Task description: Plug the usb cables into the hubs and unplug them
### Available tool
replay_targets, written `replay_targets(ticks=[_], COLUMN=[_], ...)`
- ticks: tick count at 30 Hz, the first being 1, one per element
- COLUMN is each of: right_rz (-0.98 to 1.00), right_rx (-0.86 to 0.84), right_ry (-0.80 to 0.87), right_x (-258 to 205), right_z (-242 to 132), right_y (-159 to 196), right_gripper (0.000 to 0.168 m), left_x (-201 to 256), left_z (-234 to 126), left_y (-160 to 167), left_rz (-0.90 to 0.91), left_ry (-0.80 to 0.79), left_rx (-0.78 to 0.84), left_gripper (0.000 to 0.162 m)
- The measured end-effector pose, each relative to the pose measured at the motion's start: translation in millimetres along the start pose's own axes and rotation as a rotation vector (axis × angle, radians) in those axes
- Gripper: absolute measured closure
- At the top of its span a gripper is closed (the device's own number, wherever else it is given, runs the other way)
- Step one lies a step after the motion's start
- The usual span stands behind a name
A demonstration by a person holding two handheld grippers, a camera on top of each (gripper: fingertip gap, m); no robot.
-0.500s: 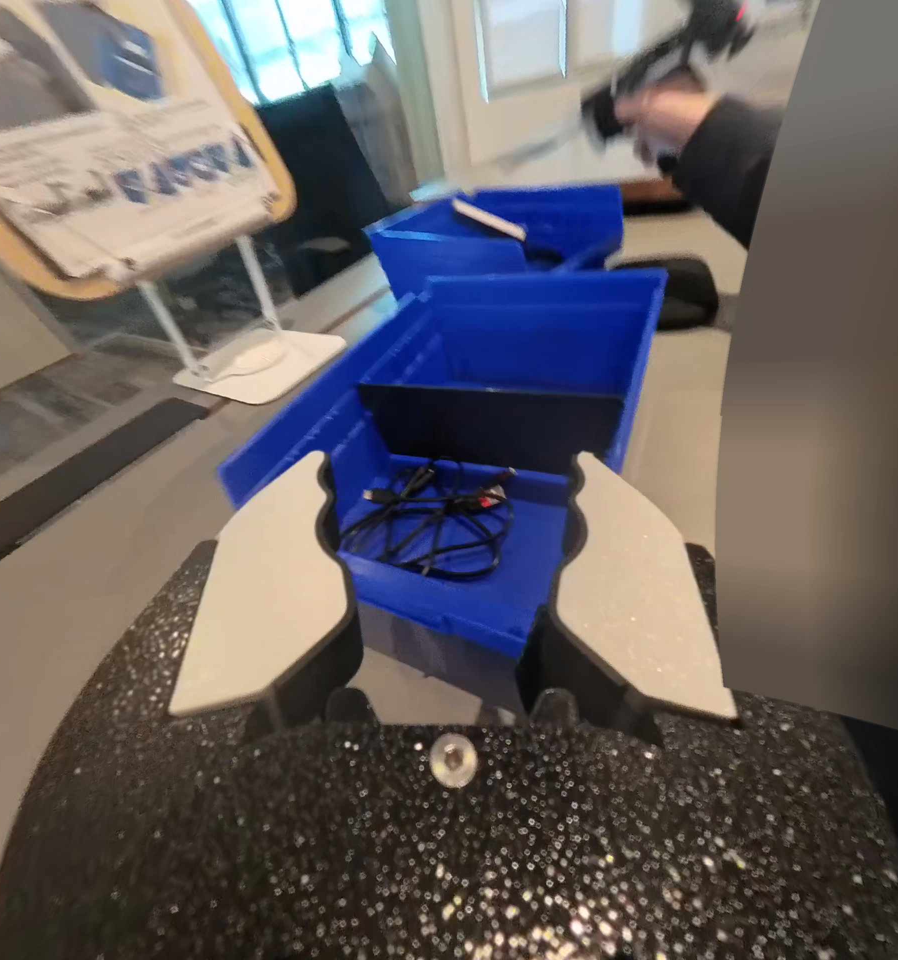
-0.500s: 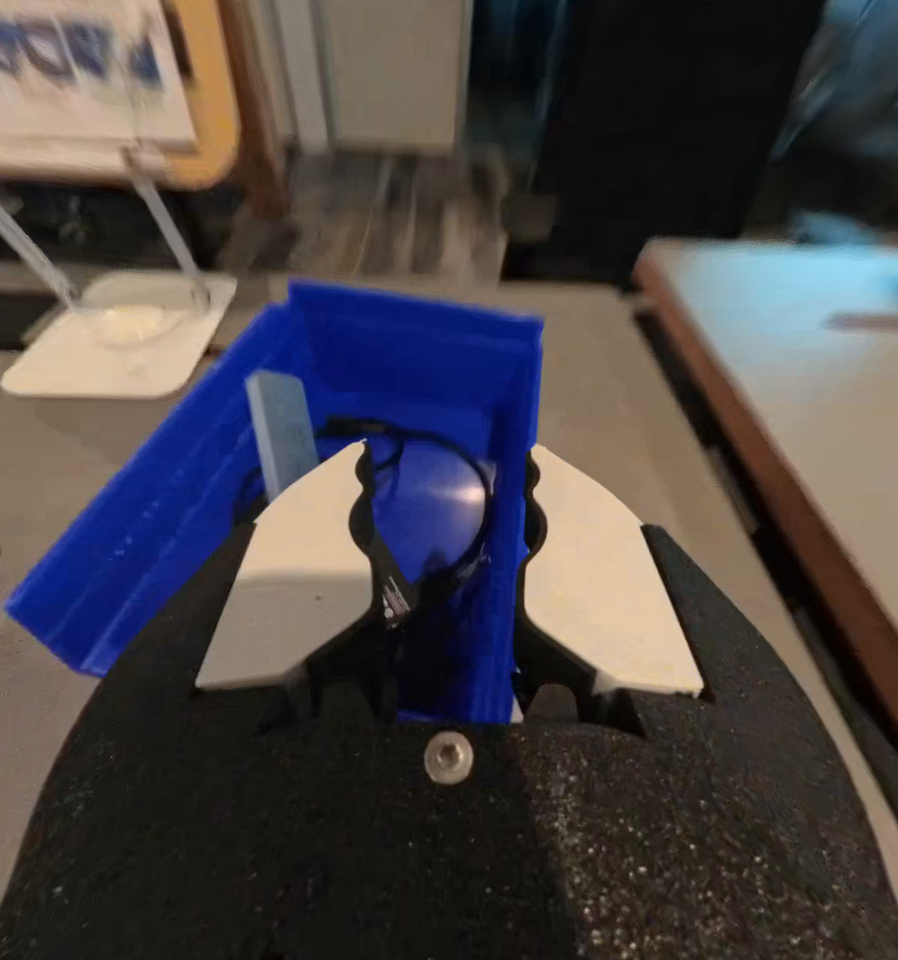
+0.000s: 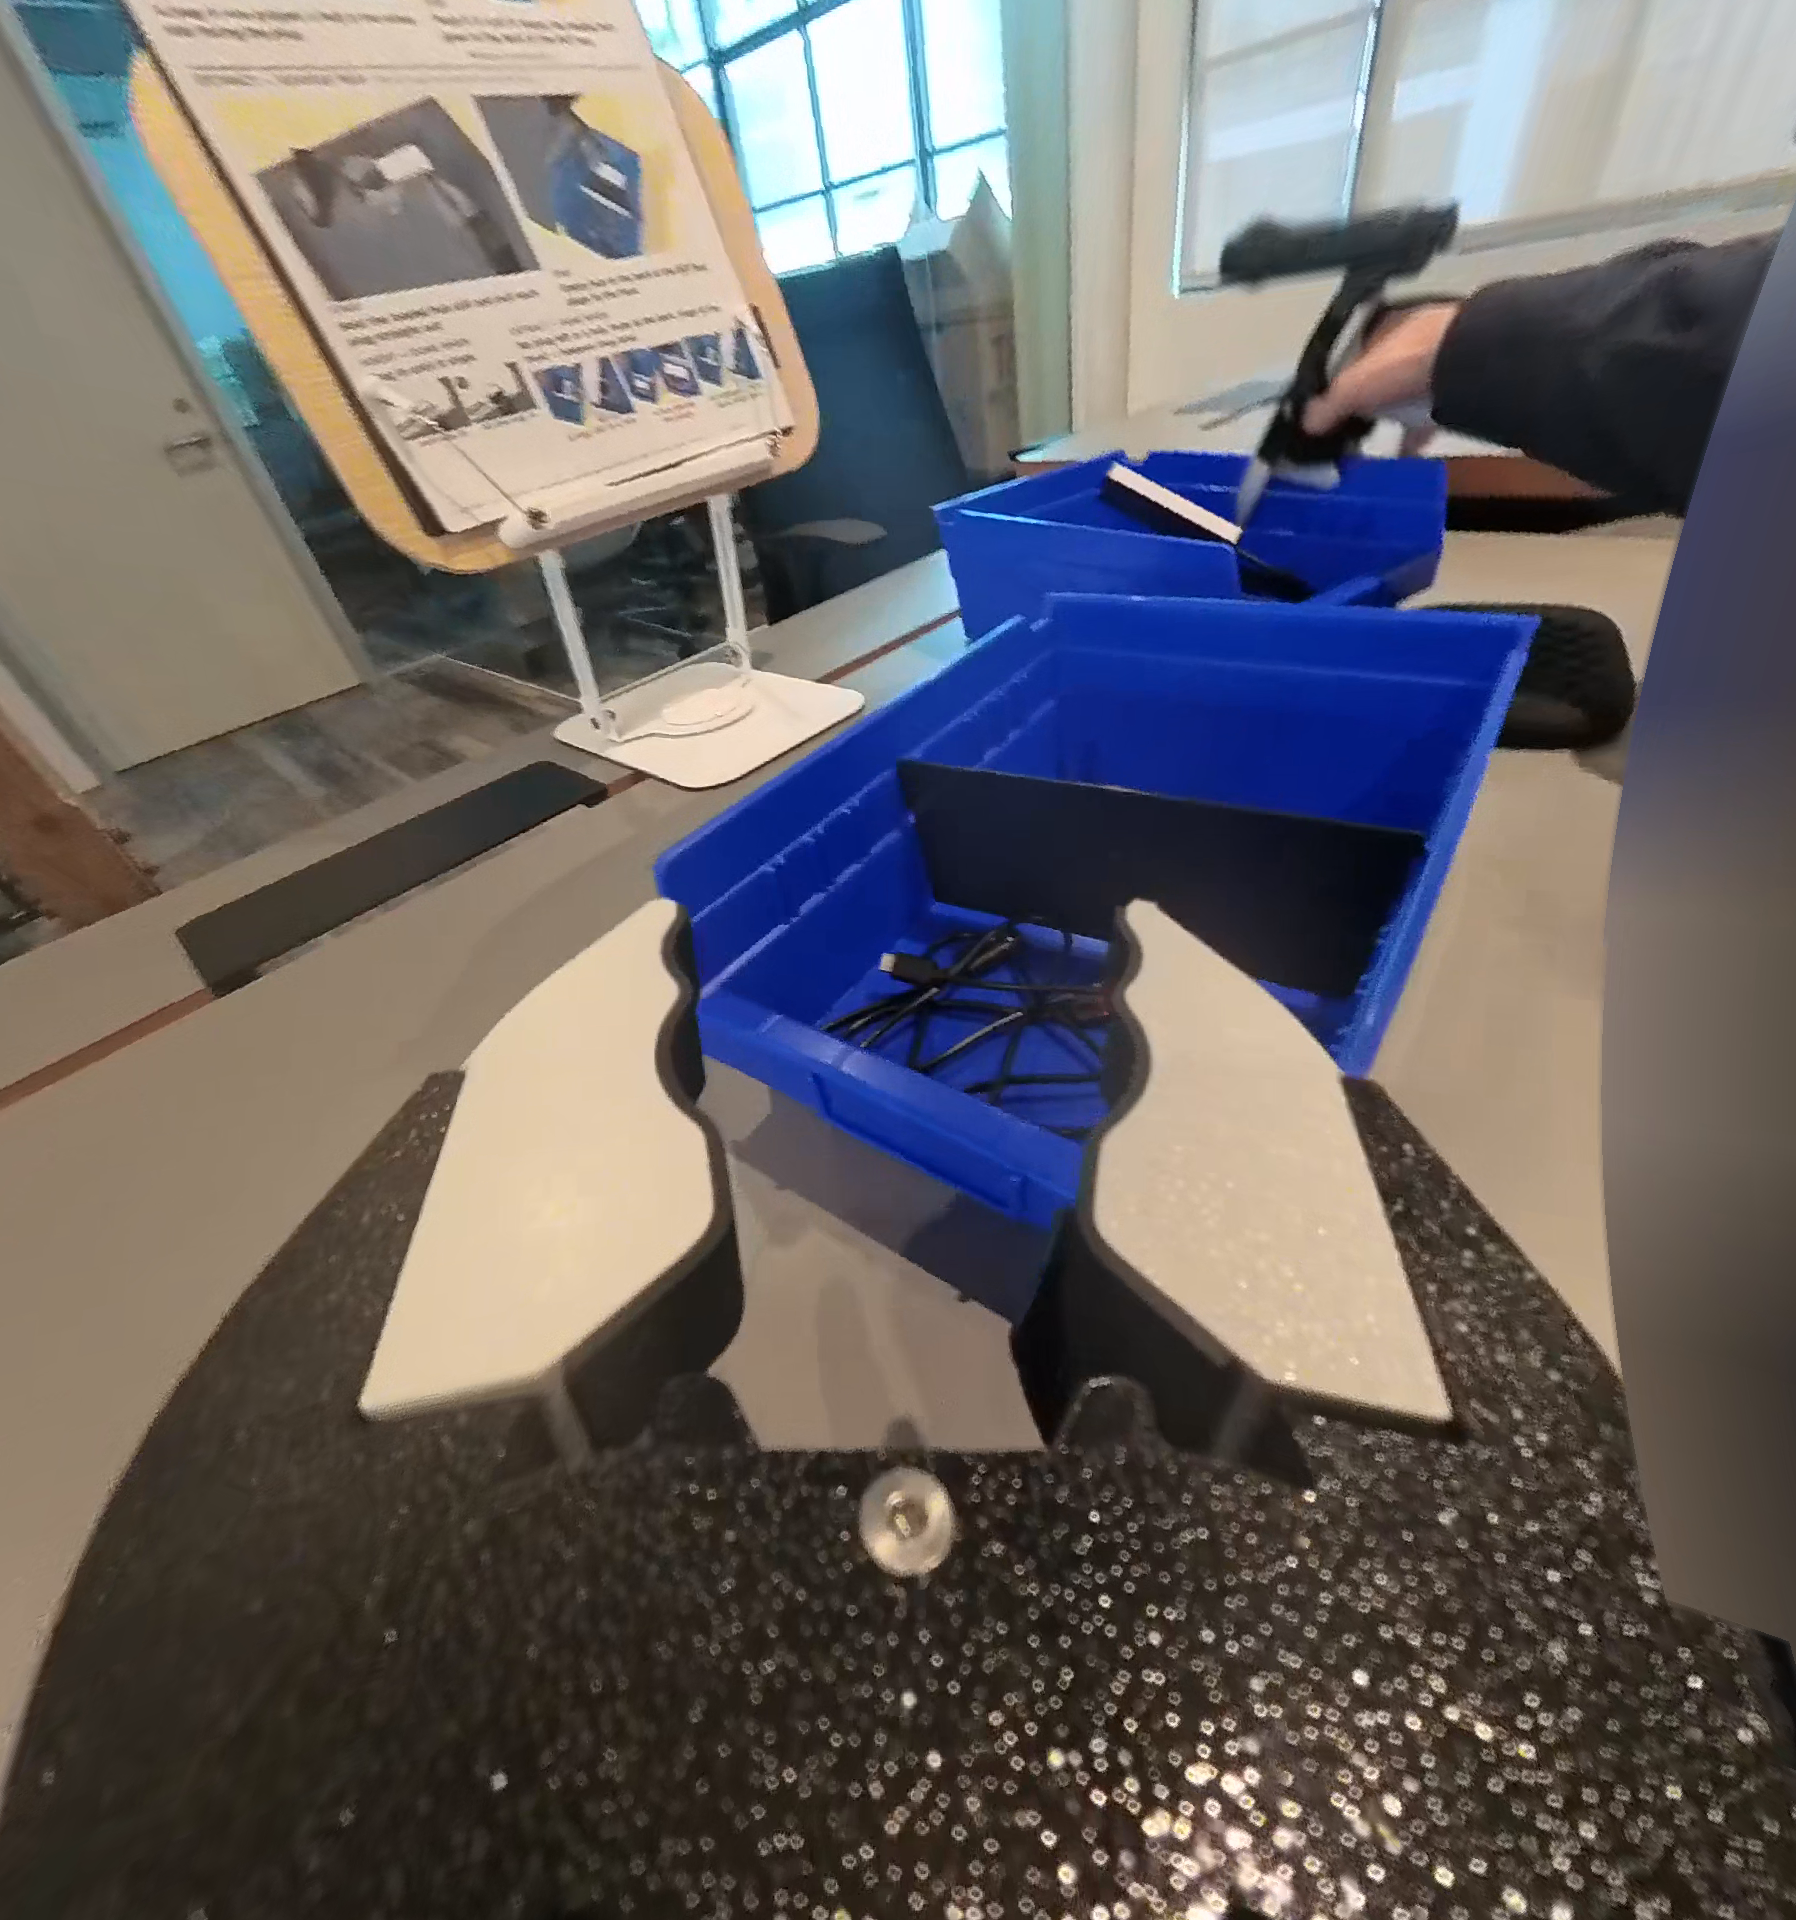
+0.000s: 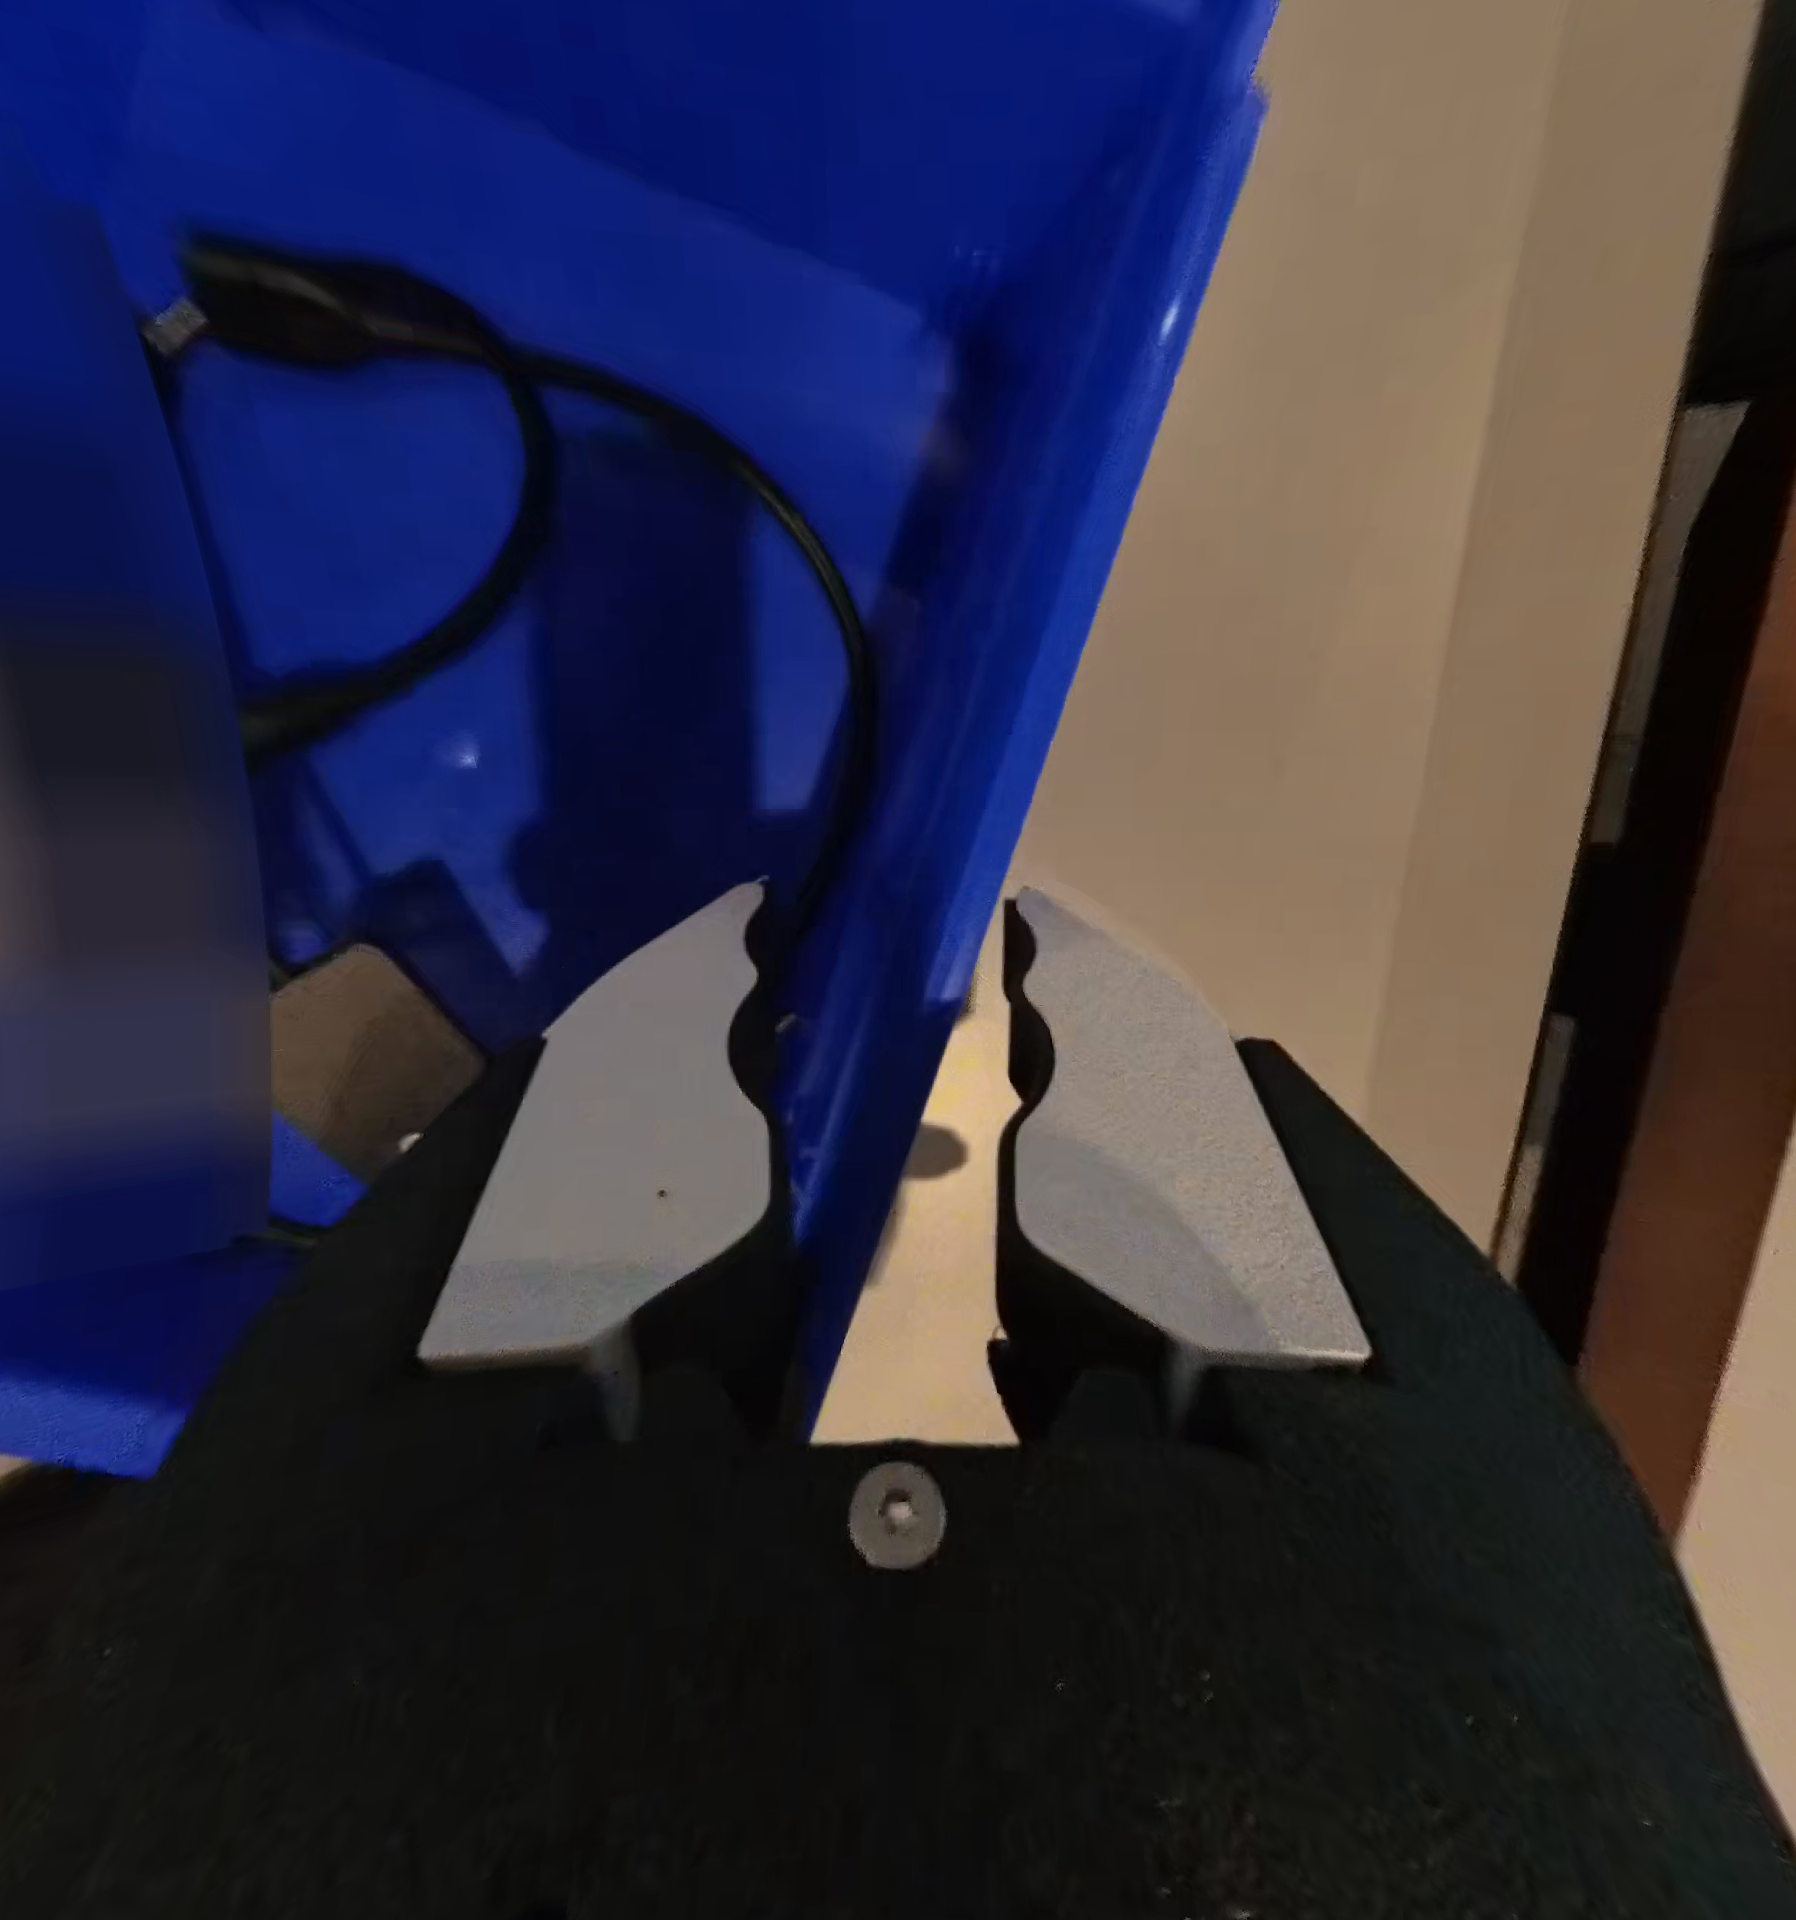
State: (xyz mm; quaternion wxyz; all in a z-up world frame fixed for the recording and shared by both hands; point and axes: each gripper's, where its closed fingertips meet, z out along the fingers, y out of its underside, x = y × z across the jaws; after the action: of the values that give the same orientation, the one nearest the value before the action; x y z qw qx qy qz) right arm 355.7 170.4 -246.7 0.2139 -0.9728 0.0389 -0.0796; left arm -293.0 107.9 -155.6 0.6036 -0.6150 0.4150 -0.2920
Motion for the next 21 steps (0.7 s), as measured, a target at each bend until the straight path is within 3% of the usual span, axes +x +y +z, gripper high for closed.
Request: replay_targets(ticks=[2,3,7,14,21], right_rz=[-0.042,-0.042,0.103,0.255,0.221], right_rx=[-0.058,-0.053,-0.013,-0.032,-0.057], right_ry=[0.011,-0.010,-0.060,-0.159,-0.108], right_x=[0,-4,-7,-8,-6], right_z=[11,14,14,0,-46], right_y=[5,3,-6,-9,-21], right_gripper=[0.130,0.141,0.161,0.162,0.162], left_x=[-4,-5,-9,-16,-20], left_z=[-3,-3,-6,-9,-19], left_y=[-2,-2,-2,10,0], left_rz=[-0.021,-0.030,-0.045,-0.069,-0.133], left_ry=[-0.013,-0.015,-0.022,-0.037,-0.006], left_rx=[0.015,0.024,0.041,0.030,0.130], left_gripper=[0.088,0.088,0.090,0.092,0.094])
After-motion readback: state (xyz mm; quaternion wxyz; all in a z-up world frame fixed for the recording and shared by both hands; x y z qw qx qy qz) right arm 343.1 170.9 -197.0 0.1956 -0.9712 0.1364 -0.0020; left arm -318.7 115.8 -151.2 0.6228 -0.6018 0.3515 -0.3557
